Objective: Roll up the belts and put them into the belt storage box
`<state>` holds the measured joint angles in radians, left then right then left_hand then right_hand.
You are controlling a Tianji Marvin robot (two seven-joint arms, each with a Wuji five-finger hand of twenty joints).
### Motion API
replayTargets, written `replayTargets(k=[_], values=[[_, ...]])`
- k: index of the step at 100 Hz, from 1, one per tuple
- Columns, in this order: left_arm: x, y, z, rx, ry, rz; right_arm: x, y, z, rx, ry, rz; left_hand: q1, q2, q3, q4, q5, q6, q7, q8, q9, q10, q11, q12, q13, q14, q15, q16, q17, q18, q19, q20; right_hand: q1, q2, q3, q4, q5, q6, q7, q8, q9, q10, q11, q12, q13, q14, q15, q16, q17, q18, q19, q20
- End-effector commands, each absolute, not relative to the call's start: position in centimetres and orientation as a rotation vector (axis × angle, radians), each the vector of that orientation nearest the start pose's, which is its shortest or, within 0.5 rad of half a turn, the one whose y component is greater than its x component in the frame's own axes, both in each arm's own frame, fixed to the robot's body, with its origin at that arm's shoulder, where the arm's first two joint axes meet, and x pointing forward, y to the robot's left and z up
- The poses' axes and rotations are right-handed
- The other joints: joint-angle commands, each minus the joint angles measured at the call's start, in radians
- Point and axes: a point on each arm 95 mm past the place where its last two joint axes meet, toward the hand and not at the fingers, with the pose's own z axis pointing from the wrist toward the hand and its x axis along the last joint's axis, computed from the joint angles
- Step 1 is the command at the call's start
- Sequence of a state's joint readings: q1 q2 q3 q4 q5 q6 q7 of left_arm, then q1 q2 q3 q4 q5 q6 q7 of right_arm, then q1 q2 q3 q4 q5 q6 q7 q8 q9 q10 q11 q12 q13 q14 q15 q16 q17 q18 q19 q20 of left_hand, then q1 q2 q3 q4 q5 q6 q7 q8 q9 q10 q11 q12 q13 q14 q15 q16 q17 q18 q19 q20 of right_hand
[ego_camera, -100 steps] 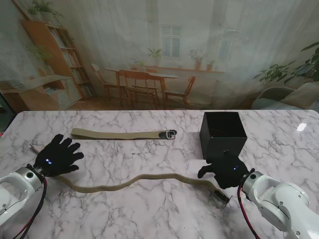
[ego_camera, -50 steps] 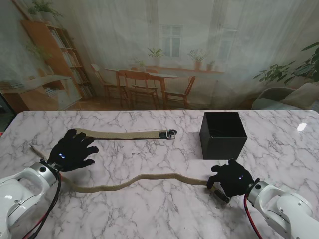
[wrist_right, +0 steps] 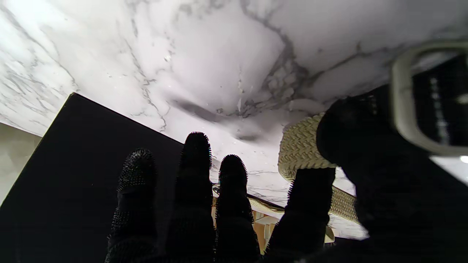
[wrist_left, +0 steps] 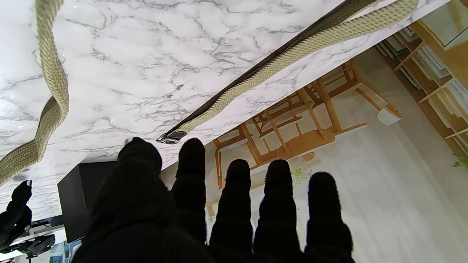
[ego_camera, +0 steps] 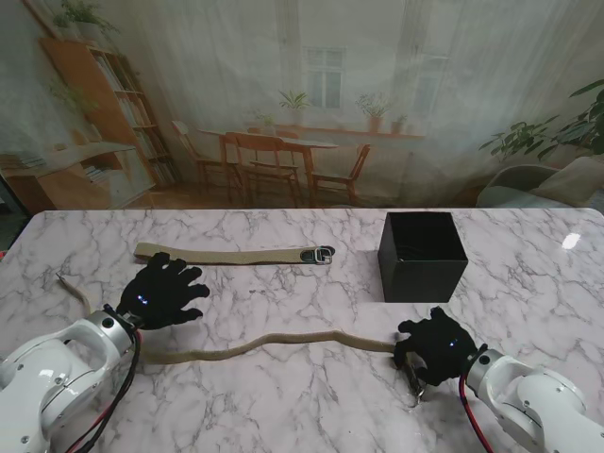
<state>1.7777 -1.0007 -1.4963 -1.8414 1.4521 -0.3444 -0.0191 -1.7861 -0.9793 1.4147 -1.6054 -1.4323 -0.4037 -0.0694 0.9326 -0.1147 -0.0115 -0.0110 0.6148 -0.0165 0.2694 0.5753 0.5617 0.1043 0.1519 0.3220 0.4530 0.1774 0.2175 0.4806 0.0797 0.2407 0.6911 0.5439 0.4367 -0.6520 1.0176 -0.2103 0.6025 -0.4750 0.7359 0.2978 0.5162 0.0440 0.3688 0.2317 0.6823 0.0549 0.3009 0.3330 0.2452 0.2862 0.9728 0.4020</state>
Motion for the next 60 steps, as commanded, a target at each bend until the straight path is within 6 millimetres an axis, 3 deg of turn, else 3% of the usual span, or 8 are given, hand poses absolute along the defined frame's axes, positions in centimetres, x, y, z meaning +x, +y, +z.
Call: replayTargets(k=[1,15,24,36,60], values=[[35.7,5.2,-28.3,-0.646,1.818,-1.198,33.7,-7.2,-37.3,0.767,1.993,1.217,-0.001,0.037,-0.005,-0.006,0.017,0.018,-0.016,0.010,0.019,0.021,-0.017,-0.004,0.018,0.017,-0.005,-0.004,-0.013,0.046,-0.034,-0.008,-0.045,-0.030,-0.042,-0.054,0.040,-0.008,0.070,0.044,-0.002,-0.030,0.005,0.003,0.002,0.004,-0.040,-0.012,-0.006,0.029,-0.009,-0.009],[35.7,5.2,-28.6,-0.661,1.817,-1.199,33.9,-7.0,-37.6,0.781,1.978,1.257,-0.004,0.039,-0.005,-0.006,0.018,0.020,-0.017,0.010,0.016,0.022,-0.018,-0.004,0.014,0.018,-0.006,-0.004,-0.016,0.047,-0.038,-0.008,-0.047,-0.004,-0.097,-0.086,0.071,-0.013,0.162,0.068,0.077,-0.092,0.022,0.010,0.028,-0.004,-0.034,-0.008,0.008,0.026,0.001,-0.008],[35.7,5.1,-28.8,-0.667,1.817,-1.200,34.1,-6.8,-37.9,0.787,1.958,1.285,-0.006,0.040,-0.005,-0.006,0.020,0.021,-0.016,0.010,0.016,0.022,-0.019,-0.004,0.013,0.018,-0.006,-0.004,-0.017,0.048,-0.040,-0.007,-0.051,0.041,-0.120,-0.086,0.096,-0.013,0.250,0.018,0.140,-0.116,0.023,0.013,0.059,-0.012,-0.022,0.002,0.017,0.029,0.012,-0.011],[35.7,5.0,-28.9,-0.673,1.818,-1.203,34.3,-6.6,-38.1,0.803,1.933,1.323,-0.007,0.040,-0.005,-0.006,0.022,0.022,-0.015,0.011,0.015,0.024,-0.019,-0.003,0.012,0.017,-0.006,-0.004,-0.017,0.048,-0.042,-0.007,-0.061,0.081,-0.105,-0.087,0.188,-0.001,0.294,0.009,0.232,-0.140,0.044,0.021,0.093,-0.020,-0.010,0.010,0.030,0.035,0.020,-0.012],[35.7,4.9,-29.0,-0.681,1.818,-1.206,34.4,-6.3,-38.7,0.826,1.902,1.364,-0.009,0.043,-0.005,-0.006,0.024,0.021,-0.013,0.012,0.012,0.024,-0.019,-0.003,0.009,0.018,-0.006,-0.004,-0.020,0.048,-0.046,-0.006,-0.079,0.129,-0.082,-0.085,0.363,0.069,0.320,-0.072,0.298,-0.134,0.039,0.032,0.125,-0.015,0.001,0.025,0.044,0.061,0.032,-0.019]])
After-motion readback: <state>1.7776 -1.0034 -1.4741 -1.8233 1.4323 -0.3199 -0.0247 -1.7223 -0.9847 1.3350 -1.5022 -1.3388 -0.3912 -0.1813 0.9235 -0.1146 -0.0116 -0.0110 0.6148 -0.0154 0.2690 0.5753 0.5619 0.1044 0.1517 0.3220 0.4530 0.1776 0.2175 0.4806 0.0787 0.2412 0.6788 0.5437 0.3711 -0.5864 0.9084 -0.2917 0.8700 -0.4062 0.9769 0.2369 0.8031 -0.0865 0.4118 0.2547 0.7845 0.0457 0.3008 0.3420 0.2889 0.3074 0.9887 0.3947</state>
